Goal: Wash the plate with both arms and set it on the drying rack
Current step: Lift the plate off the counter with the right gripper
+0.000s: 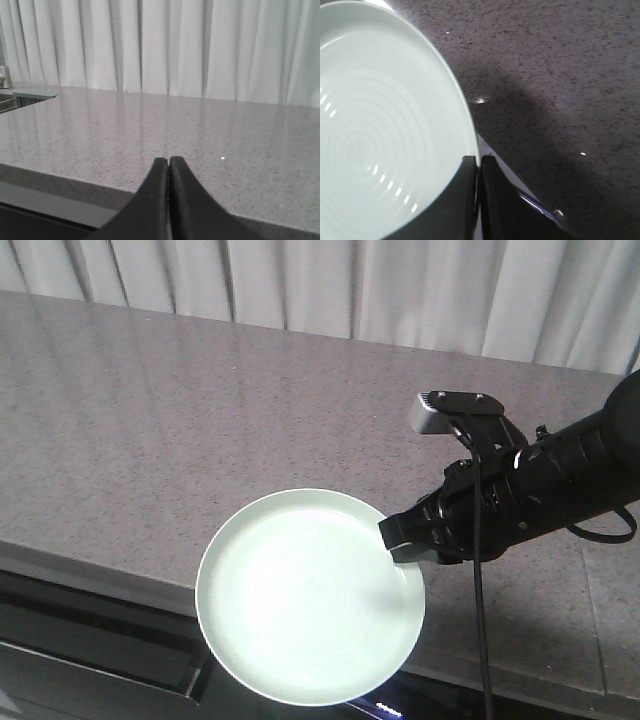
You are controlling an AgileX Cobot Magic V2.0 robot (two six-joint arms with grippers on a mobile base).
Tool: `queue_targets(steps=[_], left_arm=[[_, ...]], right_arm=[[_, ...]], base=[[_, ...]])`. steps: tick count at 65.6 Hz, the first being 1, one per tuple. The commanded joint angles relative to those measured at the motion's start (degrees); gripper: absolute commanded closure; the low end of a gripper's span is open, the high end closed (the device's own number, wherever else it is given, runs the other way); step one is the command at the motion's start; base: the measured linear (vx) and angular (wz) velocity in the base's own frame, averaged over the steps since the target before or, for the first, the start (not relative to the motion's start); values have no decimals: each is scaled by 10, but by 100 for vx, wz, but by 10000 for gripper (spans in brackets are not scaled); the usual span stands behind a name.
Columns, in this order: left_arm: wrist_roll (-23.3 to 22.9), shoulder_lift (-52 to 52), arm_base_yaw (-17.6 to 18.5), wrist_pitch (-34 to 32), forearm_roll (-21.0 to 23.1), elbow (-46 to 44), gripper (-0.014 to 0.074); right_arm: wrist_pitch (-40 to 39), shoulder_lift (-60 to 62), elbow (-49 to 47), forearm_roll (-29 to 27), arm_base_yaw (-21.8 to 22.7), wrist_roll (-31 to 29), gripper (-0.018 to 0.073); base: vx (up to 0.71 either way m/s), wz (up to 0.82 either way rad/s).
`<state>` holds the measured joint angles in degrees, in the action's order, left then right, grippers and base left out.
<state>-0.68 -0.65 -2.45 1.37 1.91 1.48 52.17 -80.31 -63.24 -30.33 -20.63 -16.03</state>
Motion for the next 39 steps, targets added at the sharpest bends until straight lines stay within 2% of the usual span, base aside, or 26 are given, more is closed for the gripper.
queue_targets(steps=[1,39], left_arm=[[-3,-8,-1,-41,6,-17,603],[-3,-8,-1,-41,6,-17,603]], right_arm=[[-15,19,-15,-20,1,-4,561],[-15,19,-15,-20,1,-4,561]], base=[[-10,40],[-11,43]])
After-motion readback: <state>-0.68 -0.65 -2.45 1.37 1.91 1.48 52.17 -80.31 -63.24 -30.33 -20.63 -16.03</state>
